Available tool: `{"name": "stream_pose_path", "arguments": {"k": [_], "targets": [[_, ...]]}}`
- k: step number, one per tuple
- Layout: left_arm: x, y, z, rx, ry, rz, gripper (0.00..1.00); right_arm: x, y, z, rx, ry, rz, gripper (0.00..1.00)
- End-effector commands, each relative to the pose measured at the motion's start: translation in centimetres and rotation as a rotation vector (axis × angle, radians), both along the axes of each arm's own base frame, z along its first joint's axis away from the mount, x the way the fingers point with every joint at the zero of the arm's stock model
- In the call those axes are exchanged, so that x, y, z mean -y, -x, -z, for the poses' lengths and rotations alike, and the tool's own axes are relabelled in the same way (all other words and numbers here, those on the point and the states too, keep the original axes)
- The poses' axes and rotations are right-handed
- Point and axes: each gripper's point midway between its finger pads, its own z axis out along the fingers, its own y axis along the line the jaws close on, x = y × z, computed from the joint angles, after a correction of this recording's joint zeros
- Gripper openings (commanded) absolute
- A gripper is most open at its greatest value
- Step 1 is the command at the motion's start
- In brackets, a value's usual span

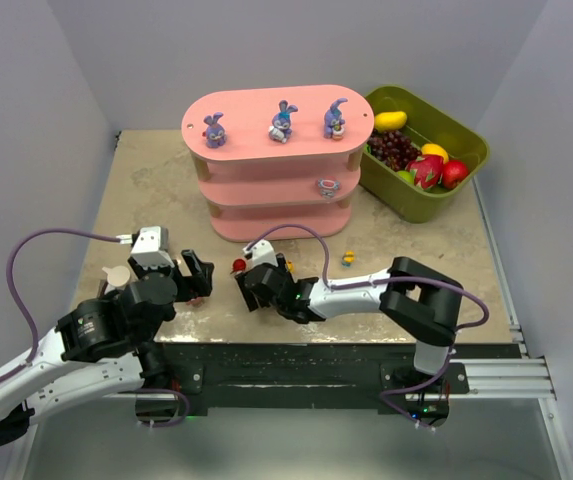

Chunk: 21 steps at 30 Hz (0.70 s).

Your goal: Place and organize the plastic toys onto the shelf

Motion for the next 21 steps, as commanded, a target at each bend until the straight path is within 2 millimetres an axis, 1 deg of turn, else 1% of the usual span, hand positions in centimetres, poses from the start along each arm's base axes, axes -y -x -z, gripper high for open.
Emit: {"name": "stream_pose_path", "arguments": {"k": [1,3,7,8,14,16,18,19,20,21], "targets": [[0.3,-0.3,-0.9,0.021,0.038,-0.009,0.85,0.4,-1.9,-2.7,0.029,-0.097,0.097,0.76],[0.3,-0.3,-0.9,0.021,0.038,-0.011,0.85,0.3,-2.5,-3.0,0.021,-0.122,0.108,0.74],[0.2,-0.3,-0.9,0.022,0.039,-0.013,0.85,-0.1,-2.8,-3.2,-0.002,-0.153,0.106,0.73],[0.2,-0.3,-0.9,0.023,0.038,-0.014,0.85,0.1,-3.1,-3.2,-0.009,-0.159,0.116,0.72],[0.3,-0.3,-0.9,0.023,0.034,-0.014,0.85,0.1,-3.8,-3.1,-0.046,-0.203,0.129,0.71],[0.2,-0.4,-0.9,0.024,0.032,-0.015,0.85,0.0,-3.9,-3.3,-0.048,-0.211,0.127,0.71],[0.2,-0.4,-0.9,0.024,0.032,-0.017,0.85,-0.1,-3.4,-3.3,-0.058,-0.222,0.104,0.71],[0.2,-0.4,-1.0,0.025,0.034,-0.017,0.85,-0.4,-3.4,-4.1,-0.047,-0.254,0.092,0.71],[0.2,-0.3,-0.9,0.024,0.032,-0.017,0.85,-0.3,-3.3,-4.3,-0.043,-0.262,0.085,0.71],[0.1,-0.3,-0.9,0.024,0.032,-0.017,0.85,-0.2,-2.6,-3.8,-0.061,-0.262,0.060,0.72]]}}
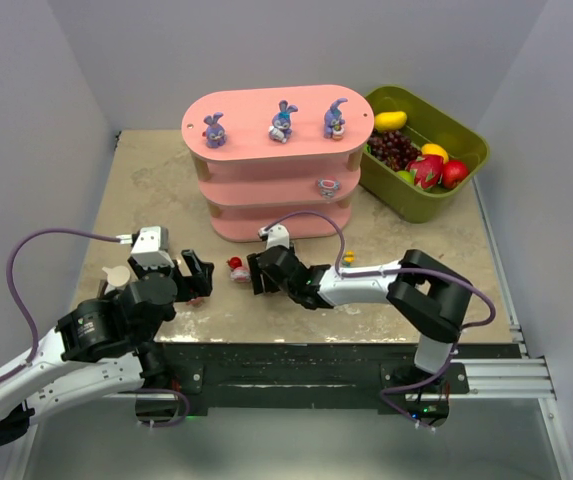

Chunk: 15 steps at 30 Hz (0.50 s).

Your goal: Place and organize the plastic toys onto the shelf

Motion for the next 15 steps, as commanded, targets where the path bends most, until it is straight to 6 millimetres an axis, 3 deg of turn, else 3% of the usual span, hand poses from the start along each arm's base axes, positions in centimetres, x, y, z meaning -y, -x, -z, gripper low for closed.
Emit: {"name": "stream_pose_path", "arguments": {"k": [1,9,15], "targets": [[0.1,-0.3,-0.9,0.025,0.032,-0.018,0.85,-1.3,0.7,-3.5,0.025,-0.149,-0.050,0.72],[-0.1,-0.3,-1.0,0.028,0.036,-0.018,0.85,-2.3,3.4,-4.0,0.017,-0.171,-0.137,0.79],[-0.2,-0.2,-1.2,0.031,0.042,-0.018,0.85,-3.2,3.1,-3.6,-0.019,-0.184,-0.046,0.83]]}}
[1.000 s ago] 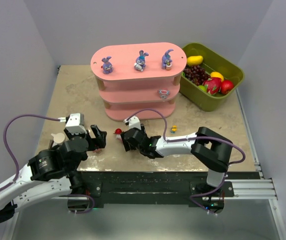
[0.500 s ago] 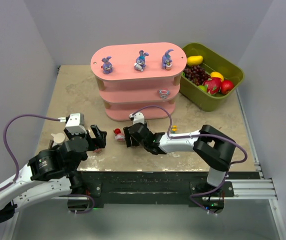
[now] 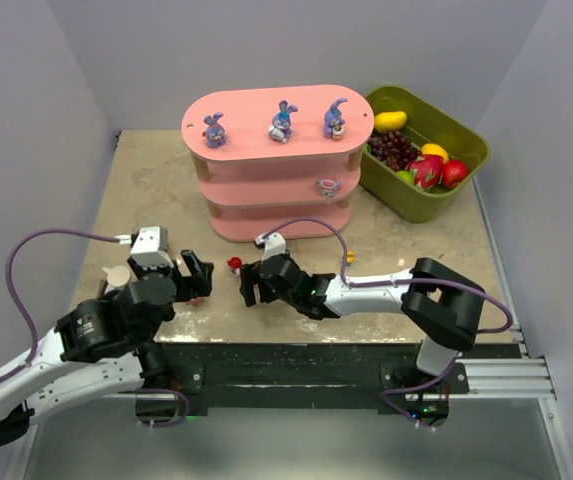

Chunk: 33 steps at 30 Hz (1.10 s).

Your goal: Place and organize the plastic toys onto the shelf

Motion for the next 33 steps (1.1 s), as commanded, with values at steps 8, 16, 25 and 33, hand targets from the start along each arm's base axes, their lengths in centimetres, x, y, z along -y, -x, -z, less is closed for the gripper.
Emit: {"name": "stream_pose_path", "arguments": {"k": [8,16,25,33], "targets": [[-0.3,-0.1,-1.8,0.041,0.049,-0.016,0.85,-1.8,-1.2,0.7,-0.050,-0.068,0.307,0.83],[-0.6,0.0,-1.9,0.052,0.053,-0.012,0.85,-2.1,-1.8,2.4,-0.074,-0.049,0.453,0.83],[-0.6,0.0,-1.9,0.057,0.054,-0.008,0.85,-2.4,-2.6,4.3,-0.065,0.014,0.507,0.80],[-0.6,0.0,-1.8,0.055,0.051,-0.008,0.85,-1.5,-3.6,5.0,-0.016,0.065,0.570,0.73]]}}
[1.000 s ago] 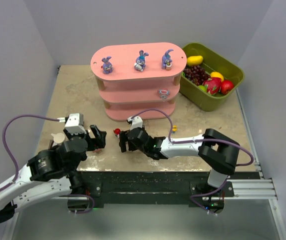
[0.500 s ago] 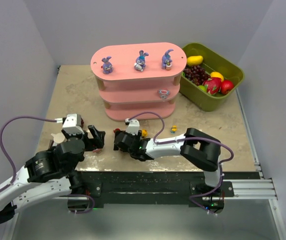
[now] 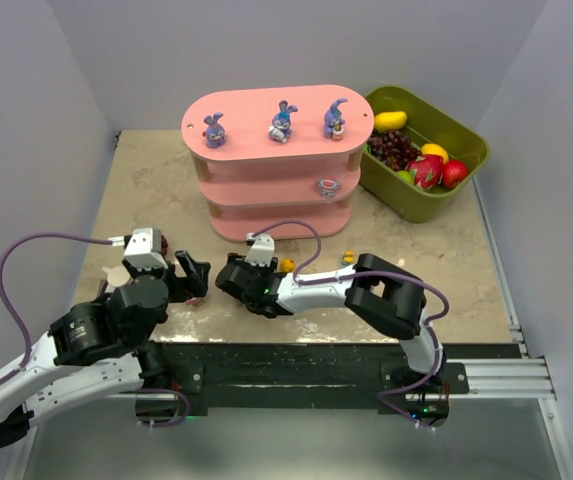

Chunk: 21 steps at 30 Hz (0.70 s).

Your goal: Place and organize the plastic toys onto the shelf

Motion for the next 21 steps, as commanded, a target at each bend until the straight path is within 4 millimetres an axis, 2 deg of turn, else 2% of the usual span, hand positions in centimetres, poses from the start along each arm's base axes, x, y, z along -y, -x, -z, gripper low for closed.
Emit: {"name": "stream_pose_path", "arguments": {"k": [1,6,11,17,20,21], "targets": [[-0.1,-0.3,-1.1,0.033,0.024,-0.011,0.85,2.1,-0.4,1.8,0.014,0.093,0.077,0.72],[-0.1,-0.3,-1.1,0.031,0.020,-0.011,0.86,2.2,-1.1,1.6,0.062,0.116,0.069,0.63],[-0.1,-0.3,-1.2,0.033,0.022,-0.012,0.86,2.7,-1.1,2.3,0.075,0.155,0.047,0.57],[-0.1,-0.3,-1.1,0.031,0.018,-0.014,0.86,3.3,-1.2,2.2,0.097,0.175,0.033,0.48],[-0.1,-0.3,-1.1,0.031,0.018,-0.014,0.86,3.8,-1.1,1.4,0.114,0.182,0.020,0.44],[0.0,-0.3,-1.1,0.031,0.019,-0.013,0.86,3.8,-1.3,0.3,0.130,0.173,0.014,0.43]]}}
